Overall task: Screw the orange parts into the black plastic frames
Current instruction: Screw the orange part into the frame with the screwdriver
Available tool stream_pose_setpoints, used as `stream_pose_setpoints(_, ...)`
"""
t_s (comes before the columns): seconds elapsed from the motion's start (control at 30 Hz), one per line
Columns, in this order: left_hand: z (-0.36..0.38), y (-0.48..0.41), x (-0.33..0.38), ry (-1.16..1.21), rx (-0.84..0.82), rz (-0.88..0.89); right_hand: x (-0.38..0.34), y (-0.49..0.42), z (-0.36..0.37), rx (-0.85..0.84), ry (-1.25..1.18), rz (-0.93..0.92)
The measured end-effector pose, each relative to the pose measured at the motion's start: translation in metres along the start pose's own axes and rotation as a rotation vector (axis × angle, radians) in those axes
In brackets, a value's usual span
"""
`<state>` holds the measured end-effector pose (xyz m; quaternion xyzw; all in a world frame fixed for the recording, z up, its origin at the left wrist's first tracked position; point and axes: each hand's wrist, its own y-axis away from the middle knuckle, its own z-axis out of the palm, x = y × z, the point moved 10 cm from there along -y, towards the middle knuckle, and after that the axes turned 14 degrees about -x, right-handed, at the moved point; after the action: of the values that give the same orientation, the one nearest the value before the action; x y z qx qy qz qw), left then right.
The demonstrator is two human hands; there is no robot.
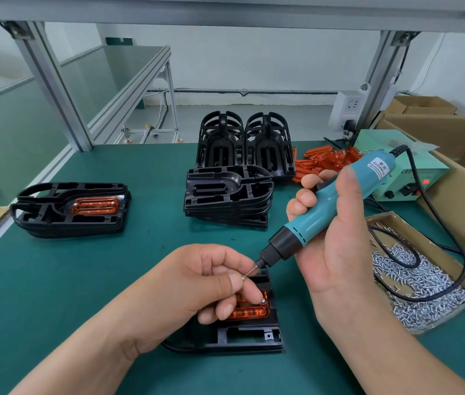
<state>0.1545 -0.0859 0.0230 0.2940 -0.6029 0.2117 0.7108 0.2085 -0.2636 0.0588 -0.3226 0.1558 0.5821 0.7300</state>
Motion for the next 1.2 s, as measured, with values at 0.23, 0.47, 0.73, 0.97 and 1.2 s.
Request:
stream_pose_setpoints(0.23,-0.0036,-0.0009,0.0011,-0.036,0.061,0.016,-0.0025,-0.0005,0.0060,-0.050,0.042,-0.008)
stream_pose_setpoints(0.47,-0.0062,0.0008,0.0008,-0.077,0.078,0.011,-0.0037,0.0024,0.0048,-0.029,0.027,-0.030)
stream_pose_setpoints(0.73,-0.0058,-0.0004,-0.0006,-0.088,0.050,0.017,-0.0066,0.0009,0.0022,-0.005,0.007,-0.032)
stream_pose_setpoints(0.97,-0.0056,-0.0006,-0.0015,-0.093,0.037,0.014,-0.0044,0.0023,0.0043,-0.010,0.008,-0.027)
stream_pose_setpoints(1.2,-0.0045,-0.0009,-0.0033,-0.099,0.021,0.012,-0.0051,0.0015,0.0041,-0.009,0.005,-0.029)
